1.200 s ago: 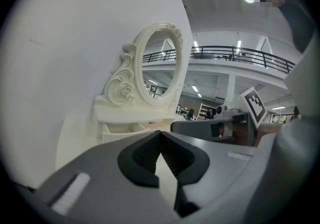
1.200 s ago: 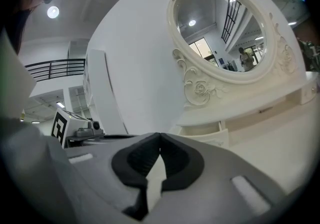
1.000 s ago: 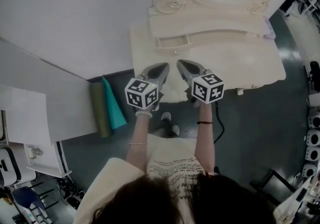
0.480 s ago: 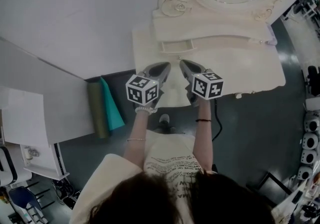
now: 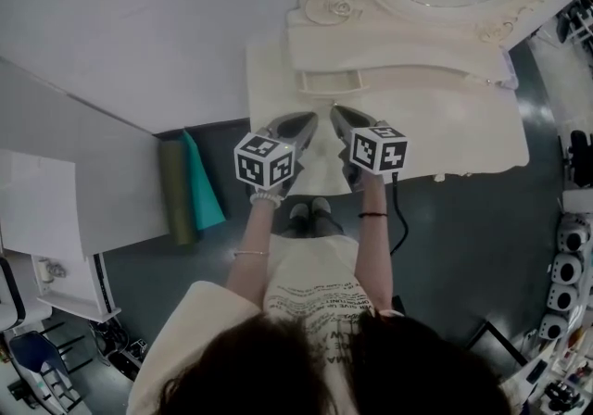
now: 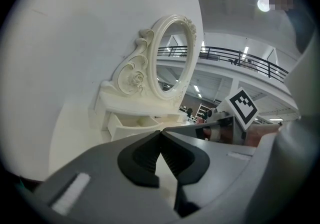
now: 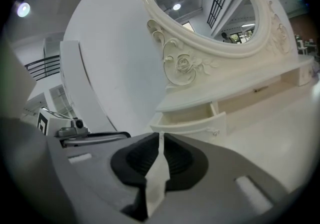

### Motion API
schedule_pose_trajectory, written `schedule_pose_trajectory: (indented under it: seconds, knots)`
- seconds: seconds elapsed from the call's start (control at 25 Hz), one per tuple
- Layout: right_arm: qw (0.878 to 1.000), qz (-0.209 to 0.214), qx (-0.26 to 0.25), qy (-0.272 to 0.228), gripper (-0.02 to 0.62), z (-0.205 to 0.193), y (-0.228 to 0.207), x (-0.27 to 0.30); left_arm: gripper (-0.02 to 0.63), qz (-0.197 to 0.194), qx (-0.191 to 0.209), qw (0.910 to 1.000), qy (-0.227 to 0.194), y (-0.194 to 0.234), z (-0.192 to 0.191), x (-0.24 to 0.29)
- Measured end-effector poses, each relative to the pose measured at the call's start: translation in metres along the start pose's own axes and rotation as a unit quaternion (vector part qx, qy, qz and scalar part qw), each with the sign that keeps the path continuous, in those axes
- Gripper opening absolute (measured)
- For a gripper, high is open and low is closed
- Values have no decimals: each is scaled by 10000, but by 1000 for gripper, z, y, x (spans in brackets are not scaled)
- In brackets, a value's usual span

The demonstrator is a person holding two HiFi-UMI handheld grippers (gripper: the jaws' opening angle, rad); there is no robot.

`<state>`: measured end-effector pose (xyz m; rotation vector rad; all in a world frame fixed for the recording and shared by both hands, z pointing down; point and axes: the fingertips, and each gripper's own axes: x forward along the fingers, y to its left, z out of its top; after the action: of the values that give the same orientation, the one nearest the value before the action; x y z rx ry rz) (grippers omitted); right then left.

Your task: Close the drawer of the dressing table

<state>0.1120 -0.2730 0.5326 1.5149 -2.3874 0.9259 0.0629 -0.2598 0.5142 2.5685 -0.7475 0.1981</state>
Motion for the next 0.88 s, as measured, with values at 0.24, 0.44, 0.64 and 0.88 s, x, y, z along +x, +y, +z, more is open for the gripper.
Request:
schedule_pose_trajectory:
  seconds: [0.24, 0.44, 0.64, 0.88]
  knots:
    - [9997, 5, 15, 263, 29, -3, -13, 10, 5, 122, -184, 9998, 26, 2, -6, 11]
    - [9989, -38, 89, 462, 57, -9, -24, 19, 5, 246, -306, 9992, 54, 8, -11, 15]
    - [9984, -135, 172, 514, 120, -10, -32, 26, 5, 361, -425, 9984, 52, 15, -14, 17]
    - [9975, -178, 256, 642, 138, -16, -39, 35, 5, 461, -501, 9977, 58, 22, -17, 20]
